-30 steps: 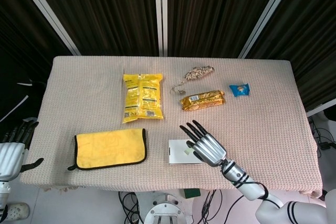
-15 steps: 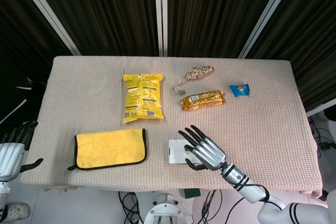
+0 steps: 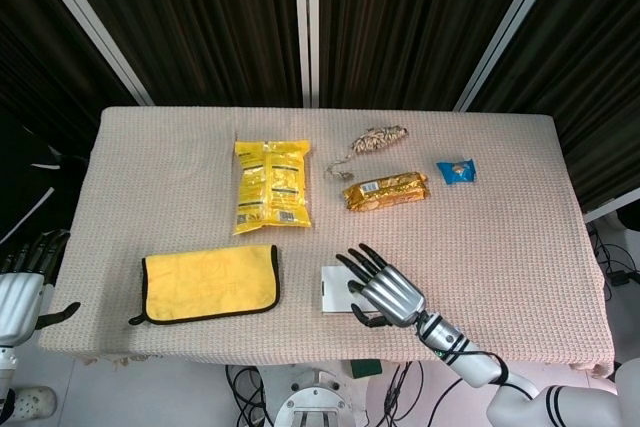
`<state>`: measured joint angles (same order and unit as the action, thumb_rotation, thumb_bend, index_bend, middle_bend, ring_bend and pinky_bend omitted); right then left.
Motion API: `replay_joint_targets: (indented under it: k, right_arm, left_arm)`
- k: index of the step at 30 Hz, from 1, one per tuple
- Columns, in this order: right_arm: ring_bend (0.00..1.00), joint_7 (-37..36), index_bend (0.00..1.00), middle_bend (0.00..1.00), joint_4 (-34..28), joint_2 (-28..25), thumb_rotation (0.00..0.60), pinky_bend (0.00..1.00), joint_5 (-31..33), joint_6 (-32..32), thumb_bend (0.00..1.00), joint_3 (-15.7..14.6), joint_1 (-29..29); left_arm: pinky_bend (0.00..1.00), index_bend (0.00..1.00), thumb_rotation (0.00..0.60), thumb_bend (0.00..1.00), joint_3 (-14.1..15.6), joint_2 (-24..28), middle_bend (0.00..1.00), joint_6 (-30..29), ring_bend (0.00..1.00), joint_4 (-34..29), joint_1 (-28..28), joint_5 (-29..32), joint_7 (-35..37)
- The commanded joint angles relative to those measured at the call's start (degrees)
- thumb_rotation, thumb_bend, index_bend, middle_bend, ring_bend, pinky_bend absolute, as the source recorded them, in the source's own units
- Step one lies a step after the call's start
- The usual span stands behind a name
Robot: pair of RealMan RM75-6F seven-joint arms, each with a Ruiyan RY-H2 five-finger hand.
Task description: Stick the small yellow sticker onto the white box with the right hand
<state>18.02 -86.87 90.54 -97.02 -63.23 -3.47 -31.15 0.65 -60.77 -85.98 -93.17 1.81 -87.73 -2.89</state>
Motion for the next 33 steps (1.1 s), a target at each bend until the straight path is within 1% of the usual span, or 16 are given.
replay_joint_targets:
  k: [1,7,17,28,33]
  right_arm:
    - [0.0,0.2,0.43,0.0,0.2,0.2,0.211,0.0,0.1,0.2,0.57,-0.1,0.0]
    - [0.0,0.5,0.43,0.0,0.1,0.3,0.208,0.0,0.3,0.1,0.57,0.0,0.2]
    - [0.0,-0.6,0.44,0.0,-0.6,-0.8,0.209,0.0,-1.4,-2.3,0.57,-0.6,1.0]
    - [0.0,-0.8,0.45,0.0,0.5,-0.3,0.209,0.0,-0.5,-0.6,0.59,-1.2,1.2]
    - [0.0,-1.4,0.45,0.0,0.1,-0.2,0.209,0.0,-1.1,-1.2,0.59,-0.9,1.1]
  left_arm:
    - [0.13,0.09,0.6,0.0,0.0,0.0,0.07,0.0,0.03,0.0,0.0,0.0,0.1]
    - [0.13,0.09,0.6,0.0,0.0,0.1,0.07,-0.1,0.03,0.1,-0.1,0.0,0.2]
    - [0.13,0.09,0.6,0.0,-0.1,0.1,0.07,0.0,0.03,-0.1,0.1,-0.2,0.0]
    - [0.13,0.09,0.6,0.0,-0.1,0.2,0.07,-0.1,0.03,-0.4,0.0,-0.2,-0.3]
    - [0.13,0.09,0.6,0.0,-0.1,0.3,0.07,0.0,0.03,-0.4,0.1,-0.2,-0.2]
